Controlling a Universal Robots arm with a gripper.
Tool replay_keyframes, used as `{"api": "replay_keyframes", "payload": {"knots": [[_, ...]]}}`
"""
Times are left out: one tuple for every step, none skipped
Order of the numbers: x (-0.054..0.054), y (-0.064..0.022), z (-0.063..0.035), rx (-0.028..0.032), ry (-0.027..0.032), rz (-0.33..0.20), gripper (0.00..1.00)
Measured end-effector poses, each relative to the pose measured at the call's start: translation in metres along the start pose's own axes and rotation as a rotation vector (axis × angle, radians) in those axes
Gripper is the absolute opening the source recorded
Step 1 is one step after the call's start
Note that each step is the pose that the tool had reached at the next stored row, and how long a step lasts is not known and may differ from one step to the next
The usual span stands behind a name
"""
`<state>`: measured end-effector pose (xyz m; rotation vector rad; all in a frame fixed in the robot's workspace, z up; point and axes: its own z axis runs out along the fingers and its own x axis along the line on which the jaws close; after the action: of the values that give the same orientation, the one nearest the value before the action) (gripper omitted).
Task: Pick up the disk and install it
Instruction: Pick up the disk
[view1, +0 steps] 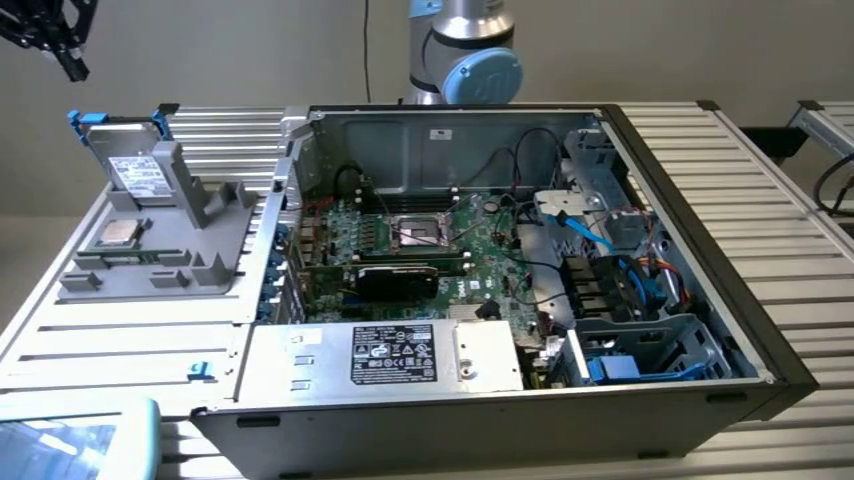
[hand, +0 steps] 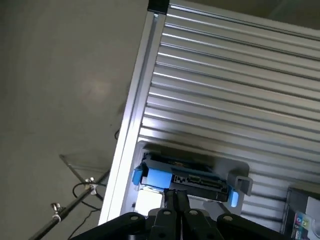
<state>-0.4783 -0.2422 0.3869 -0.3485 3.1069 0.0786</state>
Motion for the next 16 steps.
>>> {"api": "replay_keyframes", "payload": {"knots": [[0.0000,0.0000,0.0000,-0.0004,0.0009,-0.017,0.11],[0.0000,0.0000,0.0001,-0.0007,0.0019,-0.037,0.11],[0.0000,0.0000,0.0002,-0.0011,0.0027,-0.054,0.11],[0.0000,0.0000,0.0003,-0.0014,0.0036,-0.073,0.11],[0.0000,0.0000,0.0004,-0.0018,0.0044,-0.091,0.11],[0.0000,0.0000,0.0006,-0.0021,0.0053,-0.109,0.11],[0.0000,0.0000,0.0007,-0.0025,0.0062,-0.128,0.11],[0.0000,0.0000,0.0007,-0.0029,0.0072,-0.146,0.11],[0.0000,0.0000,0.0007,-0.0032,0.0080,-0.164,0.11],[0.0000,-0.0001,0.0008,-0.0036,0.0089,-0.182,0.11],[0.0000,-0.0001,0.0008,-0.0039,0.0098,-0.200,0.11],[0.0000,0.0000,0.0009,-0.0043,0.0107,-0.219,0.11],[0.0000,-0.0001,0.0009,-0.0047,0.0116,-0.237,0.11],[0.0000,-0.0001,0.0009,-0.0050,0.0125,-0.255,0.11],[0.0000,0.0000,0.0009,-0.0054,0.0133,-0.273,0.11],[0.0000,-0.0001,0.0009,-0.0057,0.0142,-0.291,0.11]]}}
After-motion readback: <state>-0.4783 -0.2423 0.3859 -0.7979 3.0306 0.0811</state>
